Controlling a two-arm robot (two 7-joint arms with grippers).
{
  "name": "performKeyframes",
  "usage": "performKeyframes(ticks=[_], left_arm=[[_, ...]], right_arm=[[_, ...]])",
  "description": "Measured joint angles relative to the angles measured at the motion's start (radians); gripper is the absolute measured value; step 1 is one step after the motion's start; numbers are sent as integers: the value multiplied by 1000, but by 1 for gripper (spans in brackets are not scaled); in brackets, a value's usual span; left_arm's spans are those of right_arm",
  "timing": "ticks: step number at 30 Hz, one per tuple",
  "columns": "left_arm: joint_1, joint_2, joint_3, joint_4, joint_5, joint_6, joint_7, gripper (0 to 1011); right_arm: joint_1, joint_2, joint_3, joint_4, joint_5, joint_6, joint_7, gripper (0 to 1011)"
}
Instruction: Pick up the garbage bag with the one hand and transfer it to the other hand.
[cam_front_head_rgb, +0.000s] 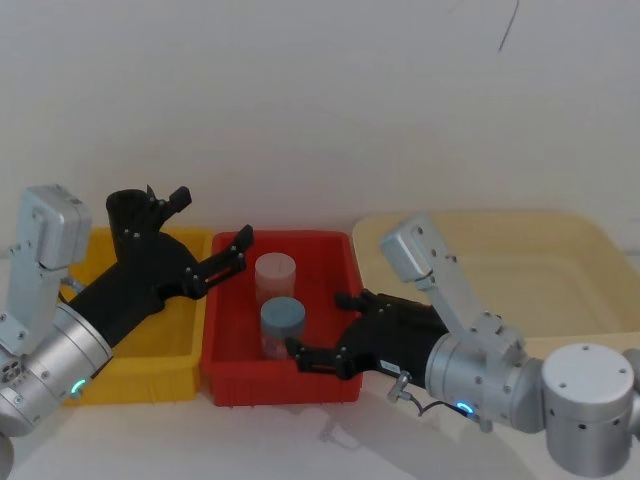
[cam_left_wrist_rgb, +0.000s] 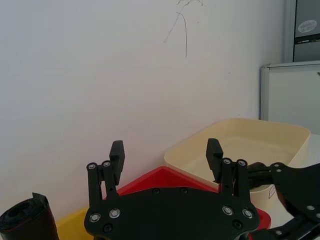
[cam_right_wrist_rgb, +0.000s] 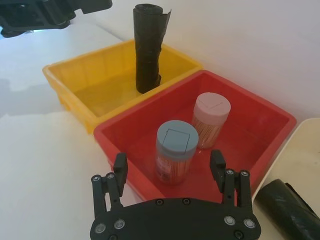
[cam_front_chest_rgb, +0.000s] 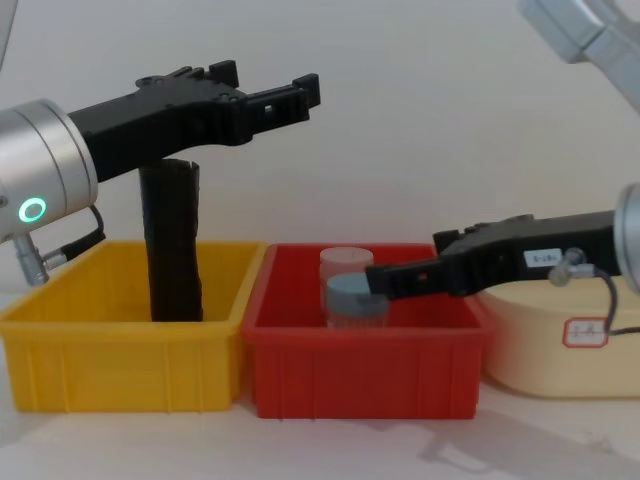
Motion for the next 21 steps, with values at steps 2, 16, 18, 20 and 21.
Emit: performKeyframes(ticks=[2,16,18,20,21], left_arm=[[1,0,0,-1,0,0,1,1001],[2,1,-1,-2,1,1,2,1000],[2,2,-1,-2,1,1,3,1000],[2,2,-1,-3,1,1,3,1000],[2,2,-1,-3,1,1,3,1000]], right_arm=[[7,-3,-5,7,-2,2,-2,999],[64,-27,-56,78,-32,-9,-31,999],[70,-30,-61,89,-36,-12,-36,999],[82,-36,-69,107,-43,-17,-43,999],[84,-37,-70,112,-45,-18,-45,1000]])
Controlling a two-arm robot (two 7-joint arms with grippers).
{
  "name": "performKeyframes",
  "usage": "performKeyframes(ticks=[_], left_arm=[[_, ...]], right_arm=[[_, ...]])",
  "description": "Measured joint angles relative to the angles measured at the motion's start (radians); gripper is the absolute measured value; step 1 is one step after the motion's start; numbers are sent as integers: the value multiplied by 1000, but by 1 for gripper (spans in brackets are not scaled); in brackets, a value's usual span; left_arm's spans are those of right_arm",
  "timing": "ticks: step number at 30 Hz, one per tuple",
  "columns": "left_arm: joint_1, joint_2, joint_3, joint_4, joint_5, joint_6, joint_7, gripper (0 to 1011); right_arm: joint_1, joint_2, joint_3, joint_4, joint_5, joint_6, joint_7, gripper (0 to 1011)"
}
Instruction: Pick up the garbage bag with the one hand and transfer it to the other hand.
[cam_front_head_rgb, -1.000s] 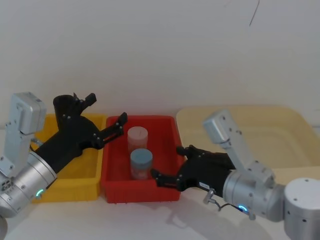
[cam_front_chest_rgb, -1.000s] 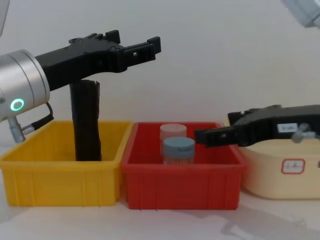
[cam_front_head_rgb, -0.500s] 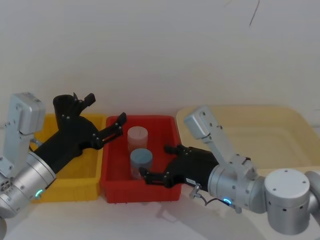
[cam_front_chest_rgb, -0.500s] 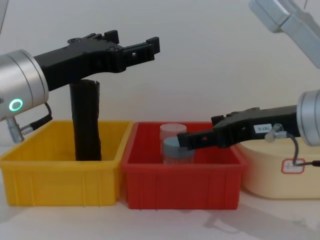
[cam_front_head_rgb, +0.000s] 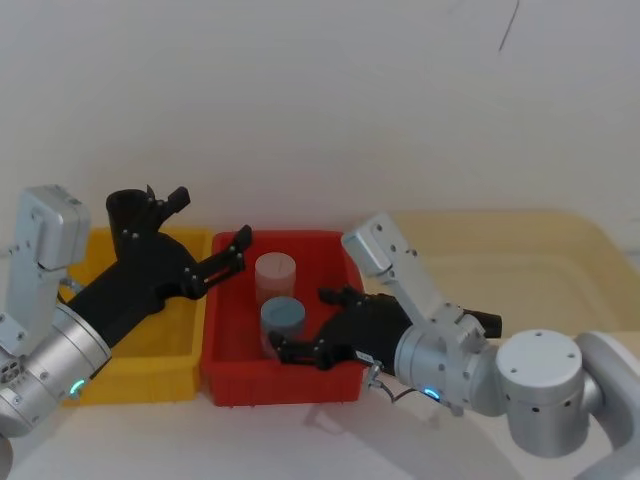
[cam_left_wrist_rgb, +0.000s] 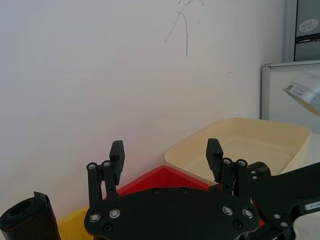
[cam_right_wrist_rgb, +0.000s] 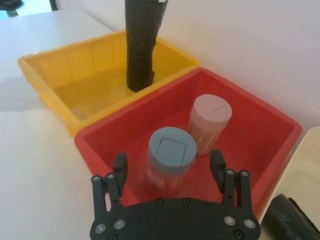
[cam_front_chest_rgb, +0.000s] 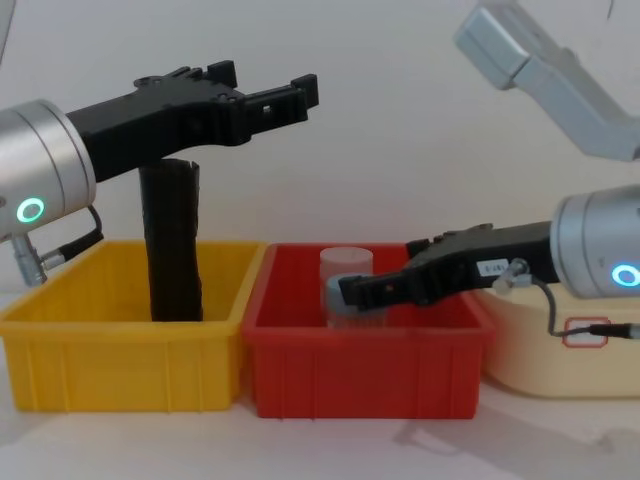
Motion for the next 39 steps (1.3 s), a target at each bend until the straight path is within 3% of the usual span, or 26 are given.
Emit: performKeyframes(ticks=[17,39], left_arm=[[0,0,0,-1,0,0,0,1000],[0,0,0,0,0,0,0,1001]], right_arm=[[75,-38,-36,124,-21,-19,-37,1000],[125,-53,-58,194,-4,17,-32,1000]])
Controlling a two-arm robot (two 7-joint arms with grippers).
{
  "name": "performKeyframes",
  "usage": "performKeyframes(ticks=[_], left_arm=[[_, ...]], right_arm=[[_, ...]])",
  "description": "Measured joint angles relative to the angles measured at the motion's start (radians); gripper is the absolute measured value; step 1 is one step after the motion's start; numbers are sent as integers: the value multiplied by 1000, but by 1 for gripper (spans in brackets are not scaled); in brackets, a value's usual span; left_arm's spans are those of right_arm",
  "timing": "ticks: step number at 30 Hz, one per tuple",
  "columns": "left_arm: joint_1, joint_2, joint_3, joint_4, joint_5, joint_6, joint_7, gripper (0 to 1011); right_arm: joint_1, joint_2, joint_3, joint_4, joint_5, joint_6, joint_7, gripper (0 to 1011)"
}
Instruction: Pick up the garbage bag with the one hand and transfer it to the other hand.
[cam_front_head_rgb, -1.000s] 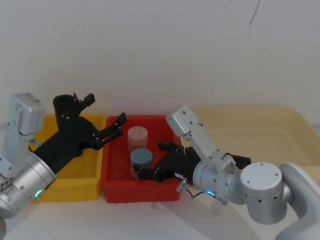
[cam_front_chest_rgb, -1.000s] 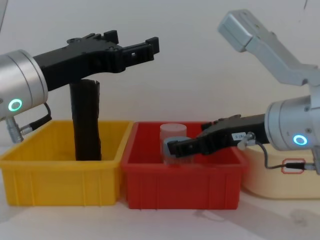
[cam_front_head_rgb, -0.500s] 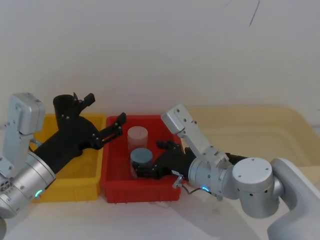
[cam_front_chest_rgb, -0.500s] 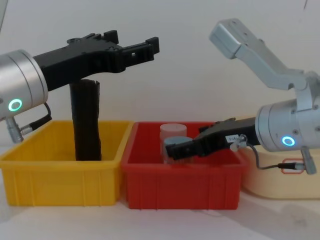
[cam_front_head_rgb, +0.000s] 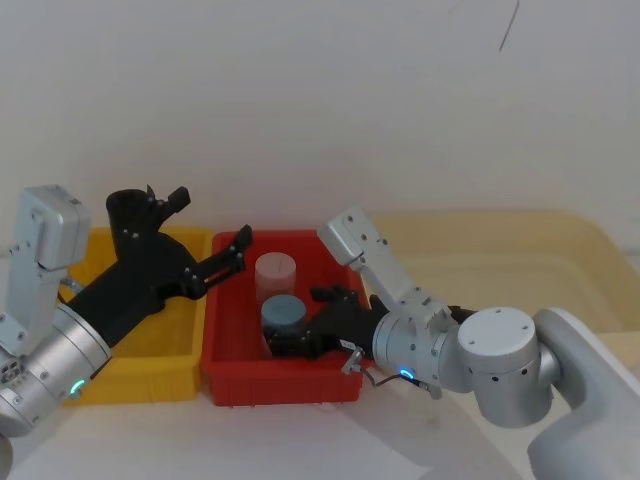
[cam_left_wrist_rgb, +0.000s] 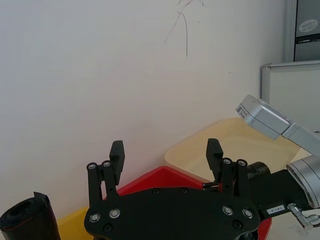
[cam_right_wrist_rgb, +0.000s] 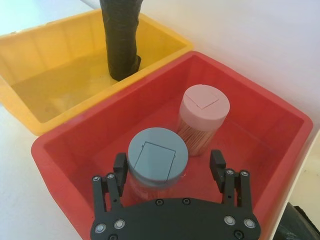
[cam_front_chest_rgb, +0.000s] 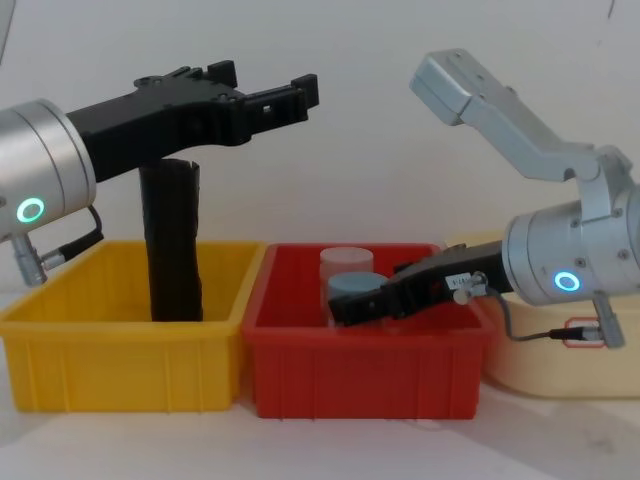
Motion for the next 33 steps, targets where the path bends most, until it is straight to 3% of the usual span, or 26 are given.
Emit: performKeyframes(ticks=[8,18,33], left_arm=[[0,0,0,0,0,0,0,1001],[0,0,0,0,0,0,0,1000],[0,0,0,0,0,0,0,1000]], right_arm=[[7,0,-1,6,13,14,4,927],[9,7,0,2,31,33,9,664],[4,20,11,-18,60,44,15,664]])
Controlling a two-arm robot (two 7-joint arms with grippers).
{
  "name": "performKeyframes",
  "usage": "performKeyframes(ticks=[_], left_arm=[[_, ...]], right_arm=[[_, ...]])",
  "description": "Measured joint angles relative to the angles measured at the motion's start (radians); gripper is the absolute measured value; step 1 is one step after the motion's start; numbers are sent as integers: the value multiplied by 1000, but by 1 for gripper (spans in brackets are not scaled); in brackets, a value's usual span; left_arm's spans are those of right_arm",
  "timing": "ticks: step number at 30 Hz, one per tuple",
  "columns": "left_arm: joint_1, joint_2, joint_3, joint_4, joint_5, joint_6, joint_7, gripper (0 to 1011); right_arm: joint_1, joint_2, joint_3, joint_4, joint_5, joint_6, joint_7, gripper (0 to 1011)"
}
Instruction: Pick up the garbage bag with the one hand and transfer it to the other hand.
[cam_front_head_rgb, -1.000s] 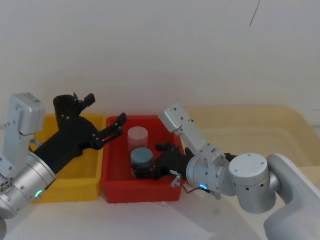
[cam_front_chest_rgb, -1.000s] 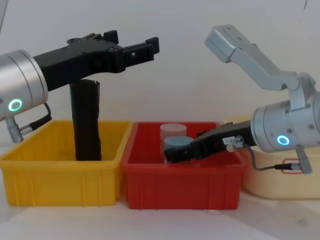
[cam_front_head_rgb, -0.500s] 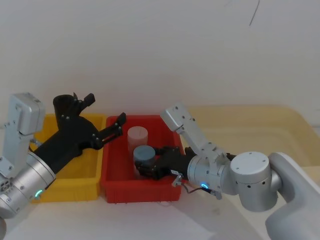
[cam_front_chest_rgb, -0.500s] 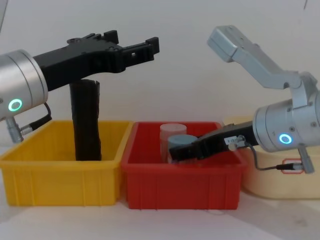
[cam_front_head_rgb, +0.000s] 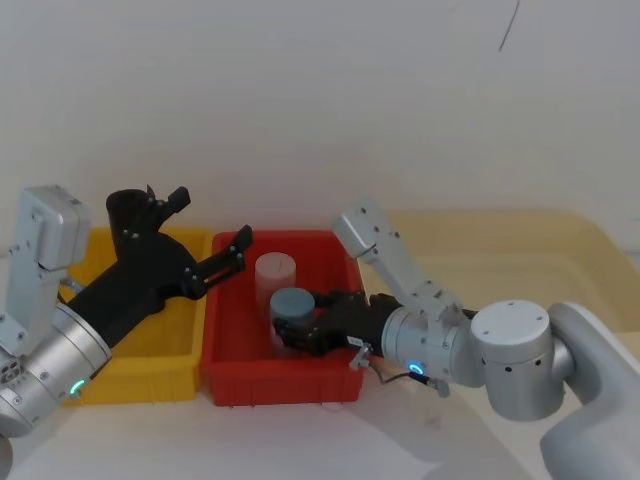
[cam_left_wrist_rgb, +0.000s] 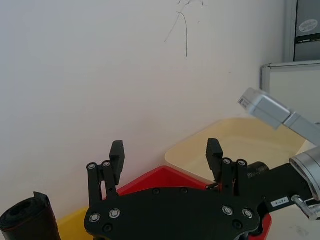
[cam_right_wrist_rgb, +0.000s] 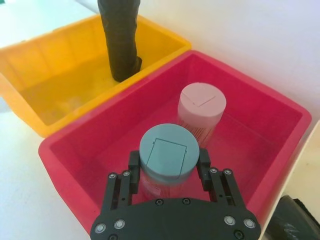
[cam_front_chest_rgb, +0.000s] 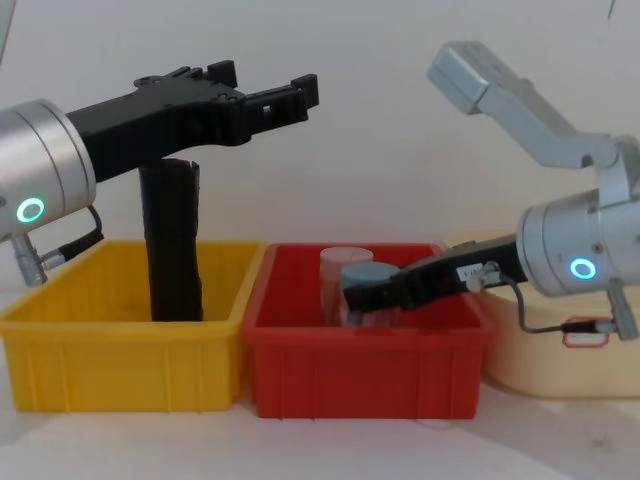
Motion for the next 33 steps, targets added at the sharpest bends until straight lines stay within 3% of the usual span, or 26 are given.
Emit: performKeyframes(ticks=[14,25,33], left_arm=[[0,0,0,0,0,0,0,1000],[0,0,0,0,0,0,0,1000],[0,0,0,0,0,0,0,1000]], right_arm=[[-3,3,53,-47,55,14,-10,664],[28,-8,135,-46,112,26,-43,664],[76,-15,199,2,136,12,-87,664]])
